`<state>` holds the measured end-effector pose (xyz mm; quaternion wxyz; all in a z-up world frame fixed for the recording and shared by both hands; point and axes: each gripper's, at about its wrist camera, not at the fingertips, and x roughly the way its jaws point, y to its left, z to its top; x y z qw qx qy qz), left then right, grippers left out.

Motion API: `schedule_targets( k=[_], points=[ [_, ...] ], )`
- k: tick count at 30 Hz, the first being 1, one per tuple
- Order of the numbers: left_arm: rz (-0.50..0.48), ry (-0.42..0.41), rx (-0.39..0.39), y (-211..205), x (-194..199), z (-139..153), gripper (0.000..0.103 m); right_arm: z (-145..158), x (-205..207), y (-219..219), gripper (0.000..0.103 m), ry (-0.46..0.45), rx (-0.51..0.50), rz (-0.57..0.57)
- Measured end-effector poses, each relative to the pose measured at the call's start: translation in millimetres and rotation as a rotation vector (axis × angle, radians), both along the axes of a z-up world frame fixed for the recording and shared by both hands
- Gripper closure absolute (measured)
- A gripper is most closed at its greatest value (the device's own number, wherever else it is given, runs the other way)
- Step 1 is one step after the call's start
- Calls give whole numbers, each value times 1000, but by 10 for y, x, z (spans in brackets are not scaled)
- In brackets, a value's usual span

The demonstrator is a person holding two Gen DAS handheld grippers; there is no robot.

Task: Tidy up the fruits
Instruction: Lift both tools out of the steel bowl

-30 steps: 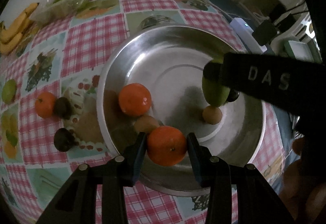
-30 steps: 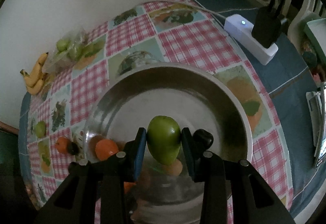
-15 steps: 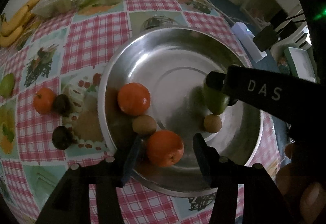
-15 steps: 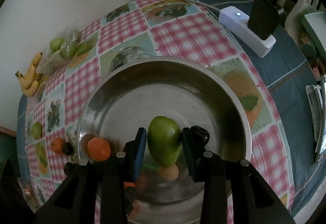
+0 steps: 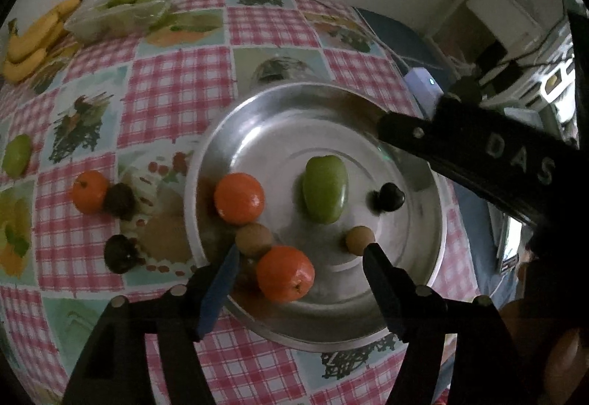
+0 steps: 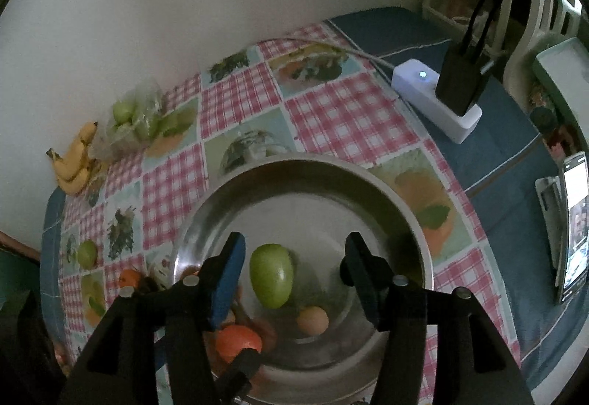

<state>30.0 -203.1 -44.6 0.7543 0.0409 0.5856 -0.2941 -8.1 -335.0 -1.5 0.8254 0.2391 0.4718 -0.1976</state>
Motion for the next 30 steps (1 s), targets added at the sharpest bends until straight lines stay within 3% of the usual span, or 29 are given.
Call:
schedule_targets(
  k=[7, 12, 16, 23, 28, 30],
  points=[
    [122, -13, -6, 268, 203, 46, 30, -57, 28, 19, 45, 25, 9, 15],
    [273, -9, -19, 617, 398, 59, 30, -104, 60, 60, 45, 43, 15, 36],
    [369, -75, 34, 880, 531, 128, 30, -120, 95, 132, 45, 54, 9, 64],
    [446, -155, 94, 1164, 660, 256, 28, -102, 152, 291, 45, 61, -12, 120],
    [470, -206, 125, 1255, 685, 317, 20, -80, 204, 426, 45, 59, -26, 159],
    [472, -210, 128, 1269, 690, 310, 15, -94, 219, 453, 40, 67, -30, 165]
  ],
)
